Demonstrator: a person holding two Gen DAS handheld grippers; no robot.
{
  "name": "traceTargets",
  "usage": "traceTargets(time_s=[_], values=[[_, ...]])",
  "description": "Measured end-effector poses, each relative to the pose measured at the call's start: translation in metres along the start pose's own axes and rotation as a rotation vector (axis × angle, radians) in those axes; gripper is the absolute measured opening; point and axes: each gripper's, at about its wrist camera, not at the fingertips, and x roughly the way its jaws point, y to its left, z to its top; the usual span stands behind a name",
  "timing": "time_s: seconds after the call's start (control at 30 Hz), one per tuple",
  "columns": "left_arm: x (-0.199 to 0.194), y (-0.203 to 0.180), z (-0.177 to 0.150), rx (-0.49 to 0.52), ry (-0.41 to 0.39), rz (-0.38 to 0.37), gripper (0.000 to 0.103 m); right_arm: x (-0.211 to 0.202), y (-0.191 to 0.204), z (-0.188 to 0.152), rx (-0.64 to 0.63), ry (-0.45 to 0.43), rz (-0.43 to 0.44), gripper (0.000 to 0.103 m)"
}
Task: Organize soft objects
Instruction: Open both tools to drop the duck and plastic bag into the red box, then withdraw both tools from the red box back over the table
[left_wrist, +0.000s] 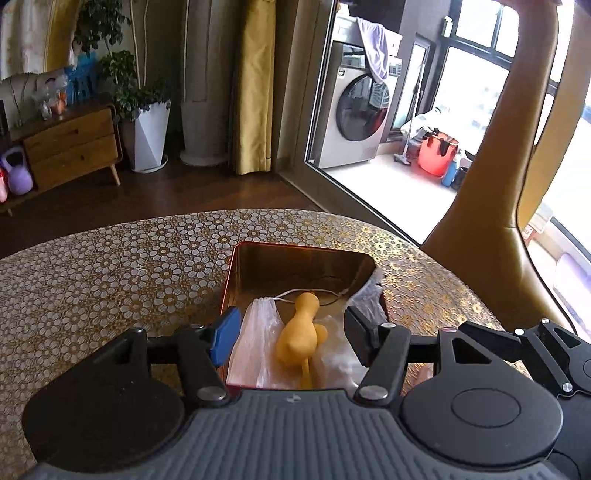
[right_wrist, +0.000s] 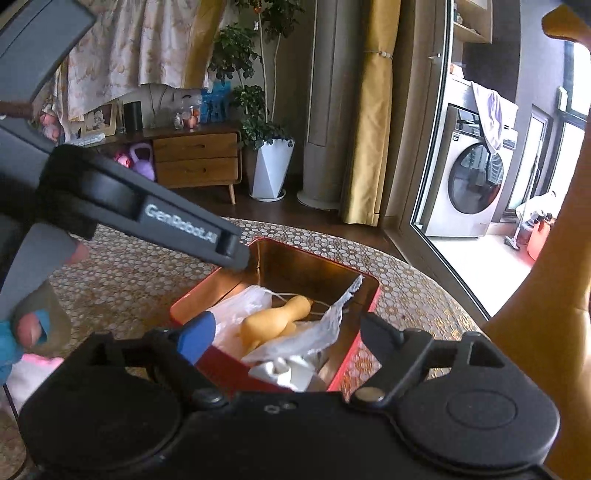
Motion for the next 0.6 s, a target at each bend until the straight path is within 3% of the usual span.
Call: traceTargets(time_s=[0.27, 0.4, 0.6], values=[[-0.048, -0.007, -0.020, 0.050, -0.028, -0.006, 0.061, -0.049, 0.003, -0.008, 0.053, -0.009, 0.000, 0.090], [-0.072, -0.008, -0.036, 0.085, -0.052, -0.014, 0.074, -0.072, 0.002, -0.014, 0.092, -0.014, 0.007, 0.092], [-0.100, -0.005, -0.062, 0.115, -0.055, -0.035, 0.075, -0.105, 0.004, -0.032, 0.117, -0.020, 0.012, 0.095]])
